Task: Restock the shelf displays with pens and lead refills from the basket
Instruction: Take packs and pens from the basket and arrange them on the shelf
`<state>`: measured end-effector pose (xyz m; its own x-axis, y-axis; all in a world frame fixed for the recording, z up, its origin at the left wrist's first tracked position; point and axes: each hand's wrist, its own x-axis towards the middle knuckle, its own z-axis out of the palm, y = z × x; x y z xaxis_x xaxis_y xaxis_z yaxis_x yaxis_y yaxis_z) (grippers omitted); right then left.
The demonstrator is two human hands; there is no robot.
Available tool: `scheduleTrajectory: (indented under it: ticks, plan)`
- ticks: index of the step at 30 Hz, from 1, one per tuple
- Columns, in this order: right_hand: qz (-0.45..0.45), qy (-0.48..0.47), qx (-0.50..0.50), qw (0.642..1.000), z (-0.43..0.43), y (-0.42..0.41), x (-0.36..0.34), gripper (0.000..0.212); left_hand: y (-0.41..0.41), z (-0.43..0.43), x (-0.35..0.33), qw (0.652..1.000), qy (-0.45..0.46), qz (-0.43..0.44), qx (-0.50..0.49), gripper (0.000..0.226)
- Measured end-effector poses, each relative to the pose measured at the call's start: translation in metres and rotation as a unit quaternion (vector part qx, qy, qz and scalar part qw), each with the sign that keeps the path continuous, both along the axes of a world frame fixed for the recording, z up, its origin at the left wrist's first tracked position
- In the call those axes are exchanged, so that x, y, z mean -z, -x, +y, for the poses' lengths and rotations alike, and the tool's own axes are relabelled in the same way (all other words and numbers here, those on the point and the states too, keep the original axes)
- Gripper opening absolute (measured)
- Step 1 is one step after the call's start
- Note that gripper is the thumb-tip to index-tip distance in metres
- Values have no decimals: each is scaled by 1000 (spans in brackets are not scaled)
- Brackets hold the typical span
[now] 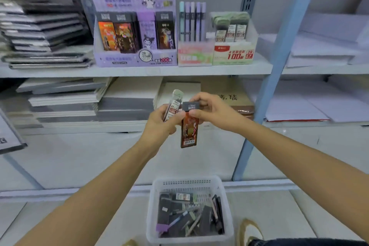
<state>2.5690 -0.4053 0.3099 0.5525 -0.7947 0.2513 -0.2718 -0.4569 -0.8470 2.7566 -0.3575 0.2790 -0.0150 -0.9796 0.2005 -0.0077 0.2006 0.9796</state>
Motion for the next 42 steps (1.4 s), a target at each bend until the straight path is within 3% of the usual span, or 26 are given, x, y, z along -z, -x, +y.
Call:
scheduleTrajectory:
  ticks: [4, 9, 16, 25, 30, 39, 42]
  plan:
    - [-41, 58, 31, 997, -5, 11, -66, 19, -2, -9, -51, 997, 60, 35, -25, 18]
    - [-72, 130, 76, 986, -19, 6, -134, 13, -14, -17, -96, 988, 131, 11, -81, 23]
    - [-104, 214, 146, 960, -46, -31, -187, 14, -49, -31, -121, 982, 136, 12, -134, 16]
    - [104, 284, 183, 935, -87, -82, -187, 15, -77, -51, -118, 990, 84, -17, -110, 17]
    - [184, 307, 152, 921, -101, -90, -187, 14, -83, -56, -112, 990, 98, -22, -100, 16]
    - [193, 298, 143, 924, -109, -90, -192, 17, -85, -60, -110, 990, 89, -20, -112, 17]
    - [165, 264, 134, 941, -110, -89, -192, 19, -86, -59, -111, 990, 86, -27, -111, 18]
